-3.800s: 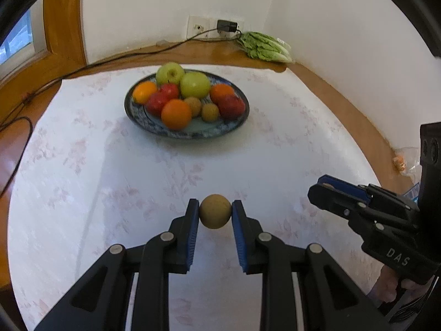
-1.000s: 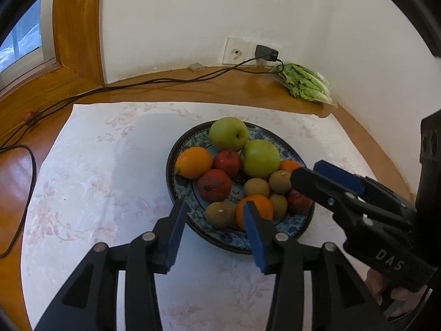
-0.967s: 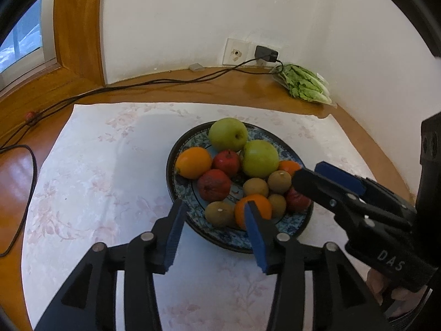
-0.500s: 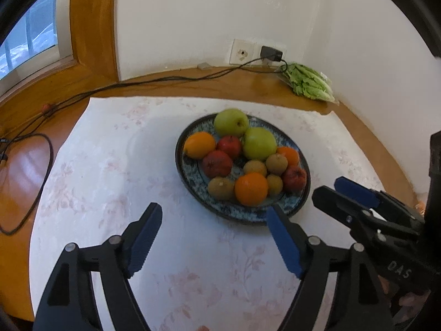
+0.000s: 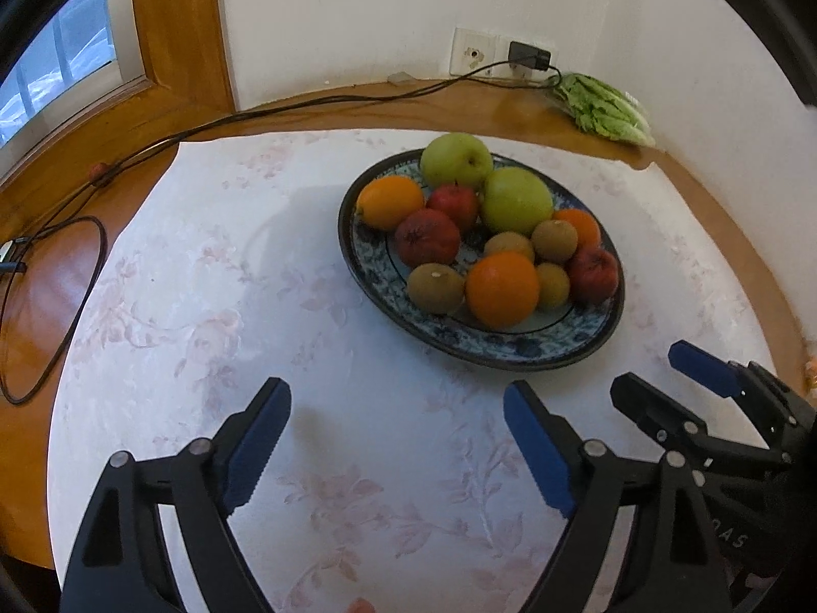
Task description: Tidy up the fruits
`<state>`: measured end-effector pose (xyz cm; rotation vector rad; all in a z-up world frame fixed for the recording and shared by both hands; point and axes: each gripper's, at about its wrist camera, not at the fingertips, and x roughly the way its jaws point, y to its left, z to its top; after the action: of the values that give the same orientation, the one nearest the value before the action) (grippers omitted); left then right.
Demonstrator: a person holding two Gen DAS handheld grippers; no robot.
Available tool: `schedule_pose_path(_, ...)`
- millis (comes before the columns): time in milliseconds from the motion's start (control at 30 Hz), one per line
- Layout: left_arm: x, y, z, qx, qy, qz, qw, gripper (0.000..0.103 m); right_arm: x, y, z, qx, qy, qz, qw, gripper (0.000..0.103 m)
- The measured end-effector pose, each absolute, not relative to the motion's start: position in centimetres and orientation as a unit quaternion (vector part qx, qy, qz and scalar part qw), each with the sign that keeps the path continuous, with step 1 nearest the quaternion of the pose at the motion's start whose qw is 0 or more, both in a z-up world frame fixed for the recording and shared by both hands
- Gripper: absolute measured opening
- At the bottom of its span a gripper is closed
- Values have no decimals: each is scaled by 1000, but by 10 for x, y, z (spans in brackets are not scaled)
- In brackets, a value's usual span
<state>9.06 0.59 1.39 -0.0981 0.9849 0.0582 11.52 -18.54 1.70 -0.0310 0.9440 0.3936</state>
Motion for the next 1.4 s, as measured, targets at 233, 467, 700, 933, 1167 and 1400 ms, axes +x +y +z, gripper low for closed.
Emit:
schedule_pose_path(233, 92, 1, 6, -27, 475, 40, 879, 91, 115, -181, 11, -28, 447, 189, 874, 74)
schedule_pose_path(467, 91, 2, 4, -22, 466, 48, 883, 93, 114, -179, 10, -31, 446, 190, 874, 76)
schedule_pose_path(700, 90, 2, 3, -22, 462, 50, 885, 95, 114, -179, 10, -31, 446, 190, 874, 77)
schedule_pose_path(933, 90, 3, 3, -21, 459, 50, 887, 95, 113, -179, 10, -31, 446, 190, 874, 77)
schedule_pose_path(1167, 90, 3, 3, -21, 459, 50, 887, 95, 113, -179, 10, -31, 446, 190, 874, 77)
schedule_pose_path(1400, 90, 3, 3, -22, 459, 50, 887, 95, 113, -178, 10, -31, 446, 190, 874, 78)
